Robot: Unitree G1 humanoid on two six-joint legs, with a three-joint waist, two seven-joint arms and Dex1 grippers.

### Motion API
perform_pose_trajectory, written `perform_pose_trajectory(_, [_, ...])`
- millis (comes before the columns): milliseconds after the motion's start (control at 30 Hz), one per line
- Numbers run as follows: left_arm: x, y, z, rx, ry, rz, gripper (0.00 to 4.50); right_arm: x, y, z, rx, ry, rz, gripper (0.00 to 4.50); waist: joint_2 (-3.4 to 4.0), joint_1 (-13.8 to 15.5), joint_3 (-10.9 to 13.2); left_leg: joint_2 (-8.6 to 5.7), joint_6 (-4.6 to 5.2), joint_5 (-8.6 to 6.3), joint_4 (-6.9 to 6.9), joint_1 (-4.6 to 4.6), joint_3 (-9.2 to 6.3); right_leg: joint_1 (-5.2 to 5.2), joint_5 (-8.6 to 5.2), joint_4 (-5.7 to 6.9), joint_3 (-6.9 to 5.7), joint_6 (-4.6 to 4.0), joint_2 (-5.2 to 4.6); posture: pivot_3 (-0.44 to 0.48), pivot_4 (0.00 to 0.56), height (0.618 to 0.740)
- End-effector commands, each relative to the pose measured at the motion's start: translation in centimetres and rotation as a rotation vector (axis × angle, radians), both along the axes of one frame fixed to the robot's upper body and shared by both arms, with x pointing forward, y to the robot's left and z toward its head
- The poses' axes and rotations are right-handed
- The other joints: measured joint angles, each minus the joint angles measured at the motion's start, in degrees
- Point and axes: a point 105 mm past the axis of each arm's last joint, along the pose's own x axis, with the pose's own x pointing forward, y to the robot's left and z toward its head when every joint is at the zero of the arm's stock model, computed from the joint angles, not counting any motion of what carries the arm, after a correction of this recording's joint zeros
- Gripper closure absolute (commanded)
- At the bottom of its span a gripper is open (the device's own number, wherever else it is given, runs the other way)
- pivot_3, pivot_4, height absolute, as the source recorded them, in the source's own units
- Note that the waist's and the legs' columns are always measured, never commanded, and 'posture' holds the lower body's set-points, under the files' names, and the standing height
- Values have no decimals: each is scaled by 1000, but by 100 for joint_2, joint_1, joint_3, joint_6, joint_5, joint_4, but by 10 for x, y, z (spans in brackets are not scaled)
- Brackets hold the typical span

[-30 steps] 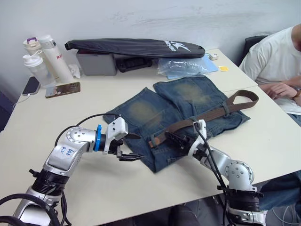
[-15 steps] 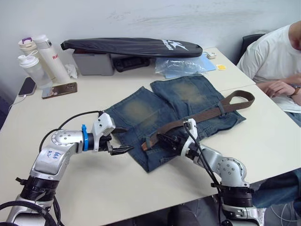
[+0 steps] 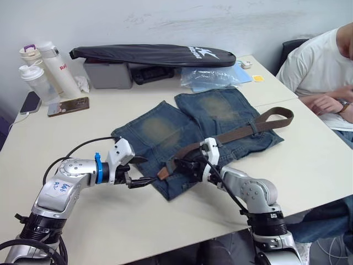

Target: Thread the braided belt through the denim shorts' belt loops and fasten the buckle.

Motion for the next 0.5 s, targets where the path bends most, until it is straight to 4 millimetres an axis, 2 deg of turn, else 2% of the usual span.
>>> perform_pose_trajectory(33, [1,-6,9,-6,-36,-29,0,-4,11,-6,1,34,7,4461,4,-1,2,-1,-1,0,0,-1,1,-1,1,2,1,-1,-1,0,150,622])
perform_pose_trajectory(167, [2,-8,8,-6,-30,-44,0,-19,14,-5,-33,29,118,4461,18,13,11,-6,-5,-2,3,-6,1,-4,2,3,-1,-3,-2,0,150,622])
perform_pose_trajectory(300, [4,-9,8,-4,-30,-55,0,-24,2,-6,-79,36,119,4461,27,26,17,-21,-4,-2,2,-10,5,-4,3,3,-7,-3,-5,0,150,622])
perform_pose_trajectory(433, [6,-9,9,-2,-28,-63,0,-27,-20,11,-79,-7,79,2972,31,39,23,-27,-4,-3,3,-13,5,-1,5,0,-8,-5,-11,0,150,622])
perform_pose_trajectory(500, [7,-8,9,-1,-27,-66,0,-29,-31,23,-72,-35,57,2007,32,51,27,-30,-5,-3,5,-13,5,-3,8,-3,-10,-2,-15,0,150,622])
